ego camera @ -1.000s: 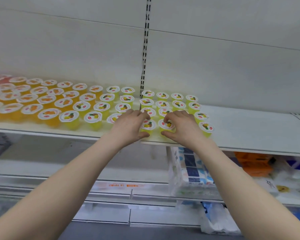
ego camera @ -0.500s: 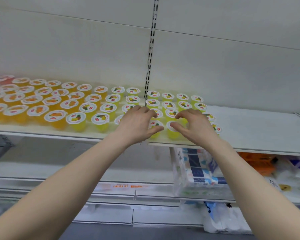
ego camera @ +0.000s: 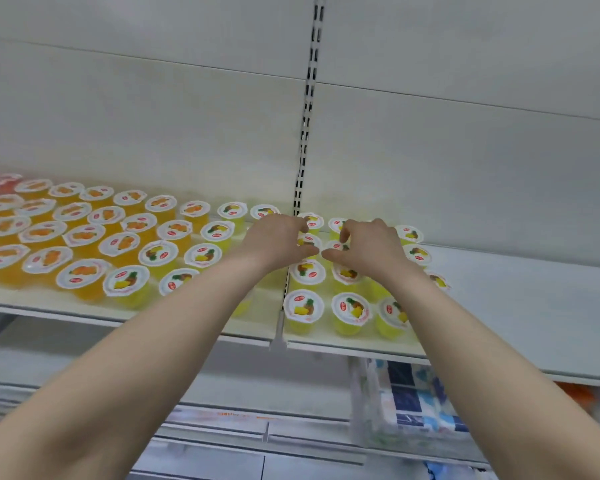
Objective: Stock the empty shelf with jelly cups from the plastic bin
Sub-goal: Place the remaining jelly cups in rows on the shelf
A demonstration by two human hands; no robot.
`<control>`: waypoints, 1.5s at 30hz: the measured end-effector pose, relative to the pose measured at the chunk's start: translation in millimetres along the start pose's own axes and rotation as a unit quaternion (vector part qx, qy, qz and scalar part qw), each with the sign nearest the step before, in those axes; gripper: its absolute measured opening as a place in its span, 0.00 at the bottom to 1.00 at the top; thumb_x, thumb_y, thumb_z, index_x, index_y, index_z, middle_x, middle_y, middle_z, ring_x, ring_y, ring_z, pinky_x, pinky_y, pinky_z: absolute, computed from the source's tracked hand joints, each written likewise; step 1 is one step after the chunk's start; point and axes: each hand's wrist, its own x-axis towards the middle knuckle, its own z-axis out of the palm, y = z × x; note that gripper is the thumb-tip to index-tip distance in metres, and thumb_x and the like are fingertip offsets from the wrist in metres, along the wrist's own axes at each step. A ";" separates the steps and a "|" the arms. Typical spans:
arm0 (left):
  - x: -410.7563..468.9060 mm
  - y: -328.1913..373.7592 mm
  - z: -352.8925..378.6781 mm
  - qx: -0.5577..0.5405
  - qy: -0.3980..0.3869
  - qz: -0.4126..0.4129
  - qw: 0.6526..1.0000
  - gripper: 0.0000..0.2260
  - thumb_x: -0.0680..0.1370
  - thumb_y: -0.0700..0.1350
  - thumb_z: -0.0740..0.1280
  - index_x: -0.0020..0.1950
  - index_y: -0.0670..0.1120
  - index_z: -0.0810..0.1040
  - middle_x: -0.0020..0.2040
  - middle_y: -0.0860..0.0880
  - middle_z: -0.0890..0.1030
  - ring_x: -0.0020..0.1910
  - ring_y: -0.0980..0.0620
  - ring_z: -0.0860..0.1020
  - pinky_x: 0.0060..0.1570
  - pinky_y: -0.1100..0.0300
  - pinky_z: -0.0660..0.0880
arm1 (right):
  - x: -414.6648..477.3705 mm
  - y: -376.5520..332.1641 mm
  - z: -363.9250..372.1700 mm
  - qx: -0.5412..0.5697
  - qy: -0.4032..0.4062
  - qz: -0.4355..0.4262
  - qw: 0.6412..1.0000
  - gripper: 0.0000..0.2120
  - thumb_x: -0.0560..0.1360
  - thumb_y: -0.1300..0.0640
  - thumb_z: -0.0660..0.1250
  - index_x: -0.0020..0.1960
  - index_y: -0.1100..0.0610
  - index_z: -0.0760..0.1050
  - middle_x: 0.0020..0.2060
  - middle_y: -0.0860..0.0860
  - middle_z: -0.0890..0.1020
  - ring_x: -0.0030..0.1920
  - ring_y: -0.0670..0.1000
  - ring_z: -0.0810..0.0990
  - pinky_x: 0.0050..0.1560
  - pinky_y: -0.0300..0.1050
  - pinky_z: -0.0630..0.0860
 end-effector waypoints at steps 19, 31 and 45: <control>15.4 -3.4 3.1 -0.047 -0.009 0.062 0.997 0.18 0.76 0.53 0.69 0.64 0.49 0.78 0.55 0.48 0.82 0.54 0.48 0.78 0.45 0.60 0.67 | 39.9 20.7 3.3 0.063 0.046 0.033 0.996 0.17 0.76 0.44 0.65 0.60 0.52 0.76 0.51 0.52 0.81 0.58 0.56 0.72 0.55 0.51 0.69; 22.8 -16.1 11.2 -0.059 -0.008 0.077 0.995 0.18 0.75 0.54 0.70 0.63 0.49 0.77 0.55 0.48 0.82 0.56 0.47 0.77 0.47 0.58 0.69 | 63.8 15.5 15.6 0.066 0.004 0.059 0.996 0.13 0.74 0.46 0.67 0.54 0.51 0.79 0.49 0.50 0.81 0.59 0.56 0.71 0.56 0.50 0.69; 9.1 -14.8 0.8 -0.026 0.050 0.124 0.991 0.17 0.75 0.56 0.69 0.61 0.51 0.78 0.57 0.50 0.80 0.58 0.48 0.75 0.46 0.60 0.63 | 5.7 34.7 -9.0 0.166 0.060 0.007 0.984 0.04 0.73 0.48 0.69 0.47 0.47 0.79 0.43 0.44 0.82 0.51 0.53 0.77 0.51 0.50 0.75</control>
